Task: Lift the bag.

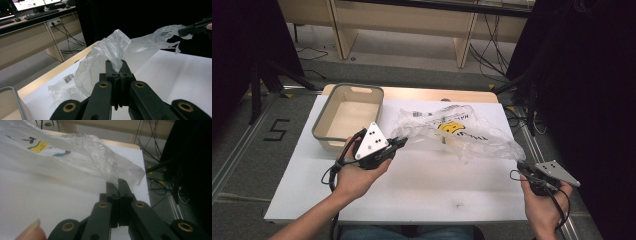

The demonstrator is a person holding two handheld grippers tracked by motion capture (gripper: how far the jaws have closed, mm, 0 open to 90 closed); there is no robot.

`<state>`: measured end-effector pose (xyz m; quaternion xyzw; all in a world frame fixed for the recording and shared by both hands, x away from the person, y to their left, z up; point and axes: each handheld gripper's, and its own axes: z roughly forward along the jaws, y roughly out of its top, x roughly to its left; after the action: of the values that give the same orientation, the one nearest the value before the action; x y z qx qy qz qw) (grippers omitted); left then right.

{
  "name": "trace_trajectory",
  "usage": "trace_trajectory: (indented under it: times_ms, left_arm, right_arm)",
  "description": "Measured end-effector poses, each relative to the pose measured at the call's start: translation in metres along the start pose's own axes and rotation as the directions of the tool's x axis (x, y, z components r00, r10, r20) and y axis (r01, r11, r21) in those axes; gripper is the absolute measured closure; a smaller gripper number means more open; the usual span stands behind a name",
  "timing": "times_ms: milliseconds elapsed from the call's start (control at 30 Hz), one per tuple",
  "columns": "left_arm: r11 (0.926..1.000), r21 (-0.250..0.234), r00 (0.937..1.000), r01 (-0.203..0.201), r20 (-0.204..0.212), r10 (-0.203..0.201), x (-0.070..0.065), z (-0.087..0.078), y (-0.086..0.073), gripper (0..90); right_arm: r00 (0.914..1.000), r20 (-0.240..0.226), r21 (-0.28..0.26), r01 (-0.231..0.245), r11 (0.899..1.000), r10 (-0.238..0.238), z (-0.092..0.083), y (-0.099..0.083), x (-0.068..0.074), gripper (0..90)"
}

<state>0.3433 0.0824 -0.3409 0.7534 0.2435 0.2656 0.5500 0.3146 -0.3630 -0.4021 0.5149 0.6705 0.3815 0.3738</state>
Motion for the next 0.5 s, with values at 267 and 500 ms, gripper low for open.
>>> trace_trajectory:
  times_ms: [267,500]
  left_arm:
    - [0.9996,-0.028,1.0000,-0.004,0.000,0.004,0.000,0.001,0.009,89.1]
    - [0.9978,-0.066,1.0000,-0.008,0.003,0.008,-0.001,0.000,0.021,89.1]
  right_arm:
    - [0.9998,0.019,-0.034,0.002,0.999,-0.002,0.001,0.004,0.002,90.0]
    - [0.9993,0.038,-0.051,-0.004,0.999,0.006,-0.001,0.006,0.000,90.0]
